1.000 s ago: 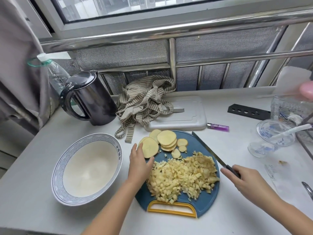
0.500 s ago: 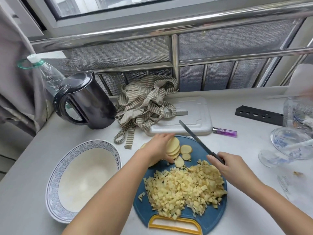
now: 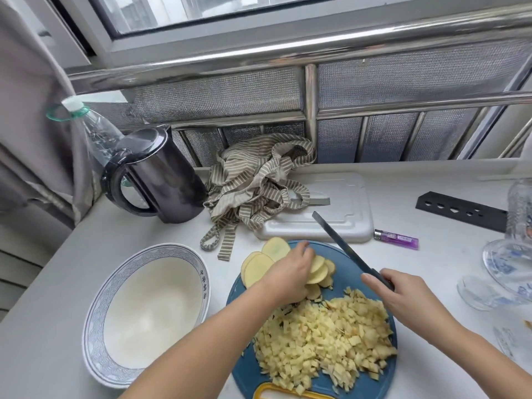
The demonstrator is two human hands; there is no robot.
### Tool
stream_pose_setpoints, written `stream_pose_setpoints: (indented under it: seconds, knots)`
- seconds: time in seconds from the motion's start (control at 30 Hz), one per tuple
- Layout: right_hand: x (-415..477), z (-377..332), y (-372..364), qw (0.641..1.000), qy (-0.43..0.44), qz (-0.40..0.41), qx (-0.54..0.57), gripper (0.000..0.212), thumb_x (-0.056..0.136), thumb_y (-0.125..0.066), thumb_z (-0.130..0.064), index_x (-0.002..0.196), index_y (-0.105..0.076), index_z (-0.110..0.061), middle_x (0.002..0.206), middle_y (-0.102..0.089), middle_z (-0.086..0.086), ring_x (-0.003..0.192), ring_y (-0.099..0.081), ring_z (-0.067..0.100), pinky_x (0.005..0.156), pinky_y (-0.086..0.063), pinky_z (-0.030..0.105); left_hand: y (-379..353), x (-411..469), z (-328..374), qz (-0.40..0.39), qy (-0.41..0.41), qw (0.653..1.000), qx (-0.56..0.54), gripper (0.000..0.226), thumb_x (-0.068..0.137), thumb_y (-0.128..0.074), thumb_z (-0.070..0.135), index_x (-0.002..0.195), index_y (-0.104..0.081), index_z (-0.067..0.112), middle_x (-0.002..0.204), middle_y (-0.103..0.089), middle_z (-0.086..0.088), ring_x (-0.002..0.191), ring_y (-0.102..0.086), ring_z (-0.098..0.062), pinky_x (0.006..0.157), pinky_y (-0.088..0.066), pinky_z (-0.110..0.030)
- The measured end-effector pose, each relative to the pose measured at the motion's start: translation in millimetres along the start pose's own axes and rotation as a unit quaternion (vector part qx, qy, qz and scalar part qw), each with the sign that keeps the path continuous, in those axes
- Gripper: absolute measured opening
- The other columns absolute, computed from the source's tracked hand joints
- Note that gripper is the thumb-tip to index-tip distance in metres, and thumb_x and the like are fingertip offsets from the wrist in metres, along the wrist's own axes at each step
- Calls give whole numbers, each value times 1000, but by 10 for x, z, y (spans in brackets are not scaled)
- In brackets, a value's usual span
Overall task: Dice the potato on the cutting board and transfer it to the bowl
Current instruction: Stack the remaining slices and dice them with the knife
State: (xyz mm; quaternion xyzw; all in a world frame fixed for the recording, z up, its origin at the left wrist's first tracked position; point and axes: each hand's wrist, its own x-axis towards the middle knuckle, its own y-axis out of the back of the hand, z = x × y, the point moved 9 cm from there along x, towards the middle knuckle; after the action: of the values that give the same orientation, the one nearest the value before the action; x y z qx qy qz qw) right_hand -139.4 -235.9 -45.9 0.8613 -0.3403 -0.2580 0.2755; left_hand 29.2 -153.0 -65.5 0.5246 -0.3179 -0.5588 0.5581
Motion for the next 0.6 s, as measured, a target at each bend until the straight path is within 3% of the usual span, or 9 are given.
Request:
stream_pose_setpoints:
  seconds: [0.13,0.23,0.3,0.37,0.5,0.6]
  knots:
    - [67,24,32,1000,1,-2,-4,51,90,-53,-53,61,-43,-12,52,-46,-2,43,-37,7,49,-34,27,129,-22,-41,50,16,998,-31,54,80,-66,10,129,-45,7,126,-41,-10,100,-54,-29,78,-49,-35]
    - [96,-2,52,1000,5,-3,5,50,90,-54,-52,61,-44,-12,51,-45,-3,40,-37,7,48,-34,28,379,-70,-183,138,72,974,-165,47,82,-61,9,127,-46,12,114,-59,-9,93,-60,-26,74,-47,-31]
    - [114,-27,64,1000,8,-4,13,50,90,-54,-52,61,-43,-12,51,-43,-3,40,-36,8,48,-34,28,476,-120,-358,180,133,938,-266,40,83,-61,11,120,-46,15,100,-63,-3,87,-60,-21,67,-46,-23]
    - [132,-62,68,1000,12,-5,23,49,90,-55,-50,60,-43,-13,49,-43,-4,39,-36,8,48,-34,29,481,-222,-564,204,206,888,-356,43,85,-64,13,122,-43,17,99,-58,4,88,-58,-16,66,-44,-20]
    - [163,-93,55,999,15,-9,46,50,90,-56,-48,63,-46,-8,49,-45,-3,39,-36,7,47,-34,28,313,-630,-1031,255,359,759,-480,52,92,-59,18,139,-37,15,126,-52,-6,109,-52,-21,87,-43,-31]
    - [190,-108,-2,998,17,-20,55,53,89,-55,-51,67,-49,-2,52,-47,-1,40,-37,8,48,-35,29,130,-901,-1185,253,419,731,-476,49,96,-54,25,140,-38,12,126,-53,-9,105,-54,-23,82,-44,-31]
